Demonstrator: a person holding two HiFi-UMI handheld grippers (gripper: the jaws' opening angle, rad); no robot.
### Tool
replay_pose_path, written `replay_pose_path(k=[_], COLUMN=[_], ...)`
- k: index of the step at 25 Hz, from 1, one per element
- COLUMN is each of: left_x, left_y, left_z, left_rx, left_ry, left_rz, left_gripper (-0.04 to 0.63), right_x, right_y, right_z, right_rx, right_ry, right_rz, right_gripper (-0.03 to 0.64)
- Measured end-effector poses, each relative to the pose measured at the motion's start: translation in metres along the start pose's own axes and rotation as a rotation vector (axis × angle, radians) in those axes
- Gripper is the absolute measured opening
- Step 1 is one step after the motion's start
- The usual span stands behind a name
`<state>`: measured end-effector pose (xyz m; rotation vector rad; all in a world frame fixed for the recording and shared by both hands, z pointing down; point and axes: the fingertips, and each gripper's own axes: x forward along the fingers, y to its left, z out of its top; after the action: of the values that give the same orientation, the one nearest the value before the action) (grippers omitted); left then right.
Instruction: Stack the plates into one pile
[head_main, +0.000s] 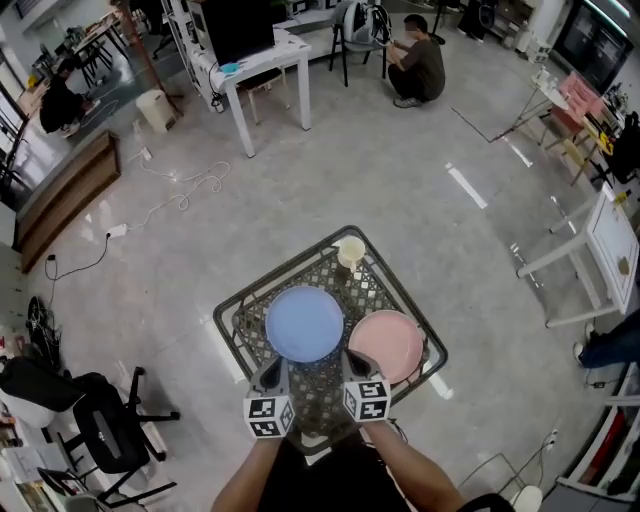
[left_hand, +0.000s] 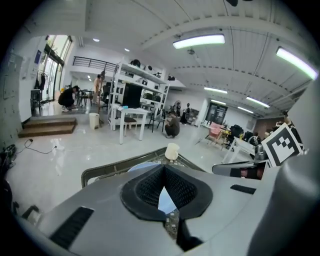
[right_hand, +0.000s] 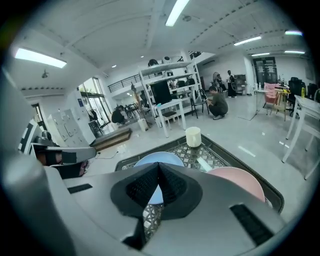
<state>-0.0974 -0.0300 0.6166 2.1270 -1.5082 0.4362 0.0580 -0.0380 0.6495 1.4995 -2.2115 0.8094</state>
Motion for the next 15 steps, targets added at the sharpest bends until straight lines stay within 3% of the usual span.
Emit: replay_pose_path(k=[8, 15], left_x=[-0.055, -0.090], left_y=[-0.018, -0.021], left_z=[0.001, -0.005], left_rx=[-0.019, -0.011], left_ry=[-0.063, -0.117], left_rz=[0.017, -0.052], left_gripper=[0.014, 0.014], right_x=[-0.028, -0.057], right_y=[0.044, 0.075], right_z=[0.004, -0.010], right_rx=[-0.051, -0.099], right_ry=[-0.039, -0.057], right_rz=[0.093, 0.068], right_gripper=[0.009, 0.009])
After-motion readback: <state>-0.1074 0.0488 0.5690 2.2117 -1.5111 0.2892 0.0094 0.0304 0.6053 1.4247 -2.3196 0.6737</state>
